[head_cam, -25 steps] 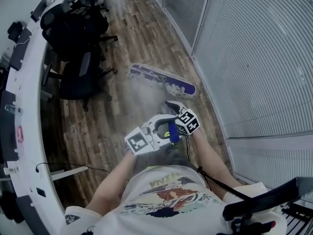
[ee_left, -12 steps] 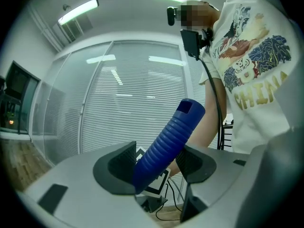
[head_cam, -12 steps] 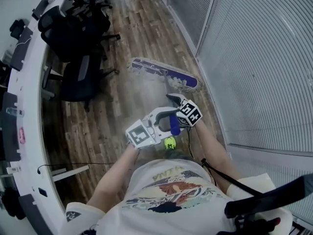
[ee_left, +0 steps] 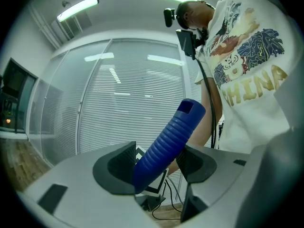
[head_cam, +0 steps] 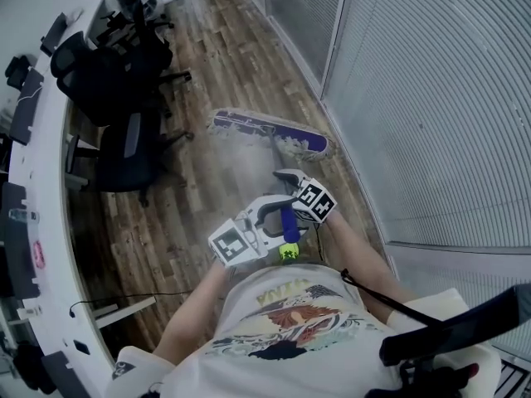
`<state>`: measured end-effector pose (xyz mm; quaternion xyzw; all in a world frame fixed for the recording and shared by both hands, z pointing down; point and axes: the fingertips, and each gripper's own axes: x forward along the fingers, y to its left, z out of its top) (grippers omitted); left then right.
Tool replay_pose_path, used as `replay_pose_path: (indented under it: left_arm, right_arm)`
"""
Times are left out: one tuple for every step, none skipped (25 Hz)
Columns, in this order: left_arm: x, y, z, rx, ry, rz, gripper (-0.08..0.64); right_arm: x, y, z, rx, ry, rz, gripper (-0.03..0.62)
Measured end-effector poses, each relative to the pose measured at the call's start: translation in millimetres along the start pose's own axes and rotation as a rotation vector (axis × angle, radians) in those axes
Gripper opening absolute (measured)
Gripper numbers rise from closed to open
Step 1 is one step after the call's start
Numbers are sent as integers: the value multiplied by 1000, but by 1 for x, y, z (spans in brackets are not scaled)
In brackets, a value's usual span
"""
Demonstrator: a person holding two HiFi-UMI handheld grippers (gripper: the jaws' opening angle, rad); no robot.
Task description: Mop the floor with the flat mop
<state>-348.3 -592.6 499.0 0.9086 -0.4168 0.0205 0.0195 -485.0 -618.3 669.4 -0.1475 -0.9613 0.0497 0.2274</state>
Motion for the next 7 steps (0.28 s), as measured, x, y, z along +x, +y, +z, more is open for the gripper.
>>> replay_pose_path:
  left_arm:
    - [1, 1, 1, -5, -1, 1, 249]
    - [2, 2, 1, -7, 0, 1, 249]
    - [4, 3, 1, -5, 2, -1, 249]
    - [4, 3, 1, -2, 5, -4, 249]
    - [4, 3, 0, 1, 9, -8, 250]
    - [3, 3, -1, 5, 13, -11, 250]
    - [2, 3, -2, 9, 17, -15, 250]
  right_arm:
    - [0, -3, -2, 1, 4, -3, 255]
    - [-1, -5, -3, 1, 4, -5, 255]
    - [-2, -6, -3, 0, 1, -4, 255]
    - [-2, -6, -1, -2, -3, -2, 254]
    - [-2, -5, 2, -5, -7, 2, 255]
    - [-2, -3, 6, -8, -11, 7, 255]
    - [-2, -1, 10, -11, -15, 12, 255]
